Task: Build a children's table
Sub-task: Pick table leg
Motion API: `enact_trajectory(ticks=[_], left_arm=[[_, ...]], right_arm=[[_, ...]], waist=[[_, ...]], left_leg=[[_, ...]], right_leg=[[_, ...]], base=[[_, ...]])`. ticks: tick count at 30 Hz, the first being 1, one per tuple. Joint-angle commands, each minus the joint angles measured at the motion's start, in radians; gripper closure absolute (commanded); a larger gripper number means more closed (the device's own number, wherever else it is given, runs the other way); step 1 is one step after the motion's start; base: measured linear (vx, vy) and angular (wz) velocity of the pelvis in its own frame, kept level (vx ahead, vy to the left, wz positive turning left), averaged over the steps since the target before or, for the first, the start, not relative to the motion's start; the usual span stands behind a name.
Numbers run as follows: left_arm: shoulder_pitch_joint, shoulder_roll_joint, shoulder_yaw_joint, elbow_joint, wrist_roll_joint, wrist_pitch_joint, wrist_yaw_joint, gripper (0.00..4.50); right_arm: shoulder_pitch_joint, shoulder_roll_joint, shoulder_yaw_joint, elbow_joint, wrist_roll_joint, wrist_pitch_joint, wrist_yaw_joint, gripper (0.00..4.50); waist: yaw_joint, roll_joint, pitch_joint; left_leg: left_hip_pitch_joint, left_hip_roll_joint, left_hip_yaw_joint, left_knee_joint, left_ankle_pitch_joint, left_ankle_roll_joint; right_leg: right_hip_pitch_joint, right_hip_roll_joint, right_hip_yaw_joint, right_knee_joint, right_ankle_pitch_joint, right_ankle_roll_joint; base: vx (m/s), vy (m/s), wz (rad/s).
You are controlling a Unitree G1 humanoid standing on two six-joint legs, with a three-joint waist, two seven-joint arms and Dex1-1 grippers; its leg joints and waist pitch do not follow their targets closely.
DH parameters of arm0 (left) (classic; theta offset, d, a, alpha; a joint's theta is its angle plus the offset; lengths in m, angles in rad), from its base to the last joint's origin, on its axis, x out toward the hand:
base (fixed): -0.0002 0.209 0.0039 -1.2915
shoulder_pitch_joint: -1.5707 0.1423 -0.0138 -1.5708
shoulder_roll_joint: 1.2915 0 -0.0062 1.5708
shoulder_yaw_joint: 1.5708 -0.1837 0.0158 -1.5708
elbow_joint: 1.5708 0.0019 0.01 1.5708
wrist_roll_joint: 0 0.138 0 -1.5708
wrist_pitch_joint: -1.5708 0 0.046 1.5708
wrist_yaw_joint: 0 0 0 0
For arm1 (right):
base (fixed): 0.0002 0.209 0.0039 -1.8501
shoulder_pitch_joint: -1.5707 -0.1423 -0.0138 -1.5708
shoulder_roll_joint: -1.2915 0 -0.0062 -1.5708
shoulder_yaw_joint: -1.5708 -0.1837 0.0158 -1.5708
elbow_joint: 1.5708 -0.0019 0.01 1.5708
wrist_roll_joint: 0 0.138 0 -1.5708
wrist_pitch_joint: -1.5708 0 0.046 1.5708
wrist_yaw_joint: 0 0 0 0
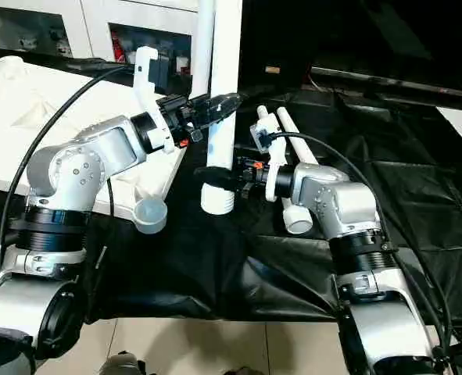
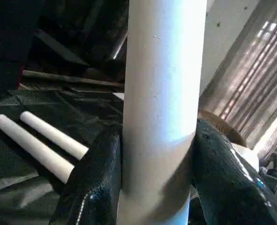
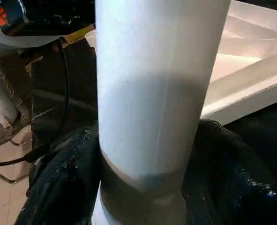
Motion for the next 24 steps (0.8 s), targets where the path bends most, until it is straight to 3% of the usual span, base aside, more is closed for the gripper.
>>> enact_trajectory(ticks=[1, 2, 17, 18, 23, 24], left_arm=[[-0.022, 0.000, -0.019, 0.009, 0.012, -0.012, -0.019, 2.62], [-0.022, 0.001, -0.020, 0.009, 0.012, -0.013, -0.021, 2.62], [-0.009, 0.003, -0.038, -0.037, -0.014, 0.020, -0.065, 2.62], [-0.009, 0.003, -0.038, -0.037, -0.013, 0.020, -0.066, 2.62], [-0.009, 0.006, -0.039, -0.037, -0.011, 0.018, -0.068, 2.62], [-0.009, 0.008, -0.040, -0.036, -0.011, 0.017, -0.069, 2.62]], right_arm=[[0.006, -0.019, 0.003, -0.027, -0.001, 0.016, 0.007, 1.43], [0.007, -0.020, 0.004, -0.029, -0.001, 0.018, 0.008, 1.43], [0.017, -0.017, 0.011, -0.021, -0.002, 0.026, 0.013, 1.43], [0.017, -0.017, 0.011, -0.020, -0.002, 0.025, 0.014, 1.70], [0.018, -0.019, 0.015, -0.019, -0.001, 0.025, 0.016, 1.96], [0.017, -0.019, 0.015, -0.018, -0.001, 0.024, 0.016, 2.18]], waist=[[0.002, 0.006, -0.081], [0.002, 0.010, -0.082], [0.010, 0.007, -0.081], [0.010, 0.007, -0.081], [0.010, 0.007, -0.081], [0.010, 0.006, -0.081]], left_leg=[[0.009, 0.001, 0.009, -0.057, -0.039, 0.001], [0.009, 0.001, 0.009, -0.057, -0.038, 0.000], [0.009, 0.002, 0.009, -0.057, -0.052, -0.011], [0.010, 0.002, 0.009, -0.057, -0.051, -0.011], [0.009, 0.002, 0.009, -0.058, -0.053, -0.012], [0.009, 0.002, 0.009, -0.057, -0.052, -0.012]], right_leg=[[0.070, -0.065, 0.040, -0.060, 0.035, -0.214], [0.070, -0.065, 0.040, -0.059, 0.036, -0.215], [0.069, -0.066, 0.041, -0.060, 0.017, -0.210], [0.069, -0.065, 0.041, -0.060, 0.020, -0.210], [0.069, -0.065, 0.040, -0.060, 0.021, -0.209], [0.069, -0.065, 0.040, -0.060, 0.022, -0.209]], base=[[0.000, 0.000, 0.00], [0.000, 0.000, 0.00], [0.000, 0.000, 0.00], [0.000, 0.000, 0.00], [0.000, 0.000, 0.00], [0.000, 0.000, 0.00]])
